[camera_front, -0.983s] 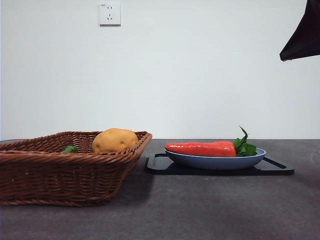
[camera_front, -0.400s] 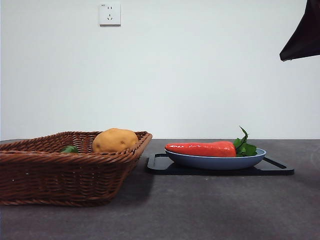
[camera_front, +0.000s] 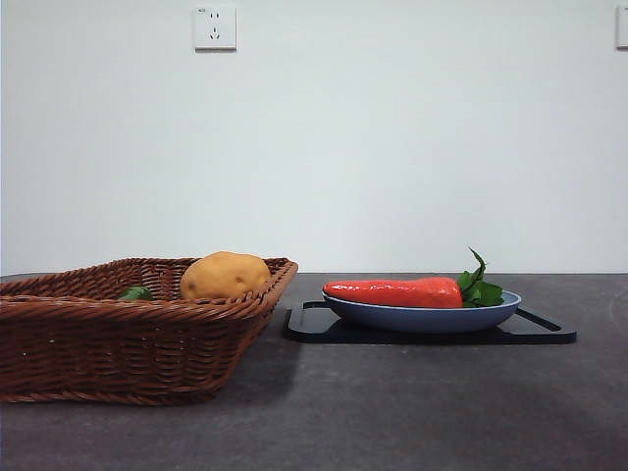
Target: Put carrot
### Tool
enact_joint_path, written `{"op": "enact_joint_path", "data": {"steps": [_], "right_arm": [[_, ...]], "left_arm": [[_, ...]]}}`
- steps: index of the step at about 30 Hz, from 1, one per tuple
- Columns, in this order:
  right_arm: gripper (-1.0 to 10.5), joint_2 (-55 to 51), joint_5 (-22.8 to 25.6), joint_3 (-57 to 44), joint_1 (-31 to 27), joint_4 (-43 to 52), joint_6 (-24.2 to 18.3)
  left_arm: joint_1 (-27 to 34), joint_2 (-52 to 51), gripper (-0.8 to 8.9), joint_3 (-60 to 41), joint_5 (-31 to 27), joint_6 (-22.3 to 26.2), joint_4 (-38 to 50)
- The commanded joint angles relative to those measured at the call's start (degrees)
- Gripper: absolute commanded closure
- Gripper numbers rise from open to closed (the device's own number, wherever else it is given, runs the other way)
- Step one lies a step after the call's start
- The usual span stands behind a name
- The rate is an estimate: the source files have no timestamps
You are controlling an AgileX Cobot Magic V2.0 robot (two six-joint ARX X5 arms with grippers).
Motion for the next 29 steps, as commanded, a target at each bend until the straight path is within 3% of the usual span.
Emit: {"op": "enact_joint_path", "data": {"steps": [1, 15, 29], "right_arm": [[9.4, -3.2, -1.5, -3.0, -2.4, 0.6, 0.7], [9.4, -9.9, -1.5, -14.1, -4.2, 0.6, 0.9], [9.4, -10.7, -1.3, -14.4, -4.2, -1.6, 2.4]], "left_arm": [[0.1, -0.2, 8.05, -0.6, 0.1, -0.3, 0.3], [0.1, -0.2, 8.05, -0.6, 0.1, -0.3, 0.3], [0.1, -0.2, 8.05, -0.6, 0.1, -0.3, 0.3]]}}
